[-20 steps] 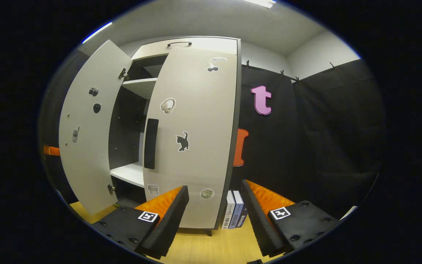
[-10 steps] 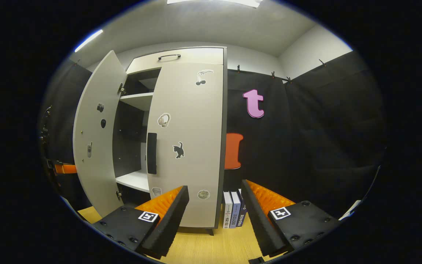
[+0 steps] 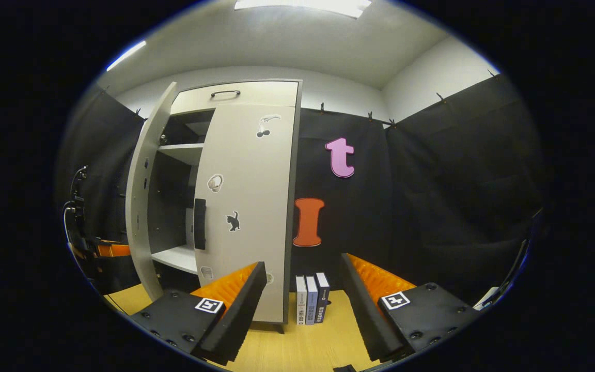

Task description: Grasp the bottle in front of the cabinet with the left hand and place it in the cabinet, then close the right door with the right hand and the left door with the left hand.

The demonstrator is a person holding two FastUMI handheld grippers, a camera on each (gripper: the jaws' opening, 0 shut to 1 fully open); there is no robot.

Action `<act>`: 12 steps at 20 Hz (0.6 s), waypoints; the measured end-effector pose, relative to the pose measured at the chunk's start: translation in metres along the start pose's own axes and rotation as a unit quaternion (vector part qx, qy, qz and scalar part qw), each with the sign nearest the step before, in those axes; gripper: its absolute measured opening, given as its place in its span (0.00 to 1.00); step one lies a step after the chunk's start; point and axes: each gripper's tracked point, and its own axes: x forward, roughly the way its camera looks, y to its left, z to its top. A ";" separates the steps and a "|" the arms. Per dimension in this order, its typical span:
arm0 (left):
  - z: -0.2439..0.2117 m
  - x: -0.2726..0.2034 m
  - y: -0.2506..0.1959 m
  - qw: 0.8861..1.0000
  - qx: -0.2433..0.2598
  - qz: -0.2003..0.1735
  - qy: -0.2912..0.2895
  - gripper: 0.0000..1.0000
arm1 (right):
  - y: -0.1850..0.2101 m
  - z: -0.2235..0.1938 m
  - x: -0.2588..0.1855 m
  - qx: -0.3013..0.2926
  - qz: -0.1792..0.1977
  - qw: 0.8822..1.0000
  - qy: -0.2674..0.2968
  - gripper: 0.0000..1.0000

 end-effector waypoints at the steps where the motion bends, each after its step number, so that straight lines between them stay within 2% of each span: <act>1: -0.004 0.012 -0.008 1.000 -0.009 -0.014 0.002 0.91 | -0.005 0.001 -0.001 0.001 -0.005 1.000 -0.003 0.95; 4: -0.009 0.052 -0.025 0.999 -0.006 -0.032 -0.003 0.91 | -0.018 0.002 -0.002 -0.003 -0.021 1.000 -0.006 0.95; 8: -0.010 0.073 -0.027 0.999 0.026 -0.025 -0.004 0.93 | -0.030 0.003 -0.004 -0.014 -0.038 0.999 -0.007 0.95; 12: -0.012 0.080 -0.028 1.000 0.012 -0.022 -0.001 0.93 | -0.037 0.002 -0.001 -0.012 -0.047 0.999 -0.008 0.95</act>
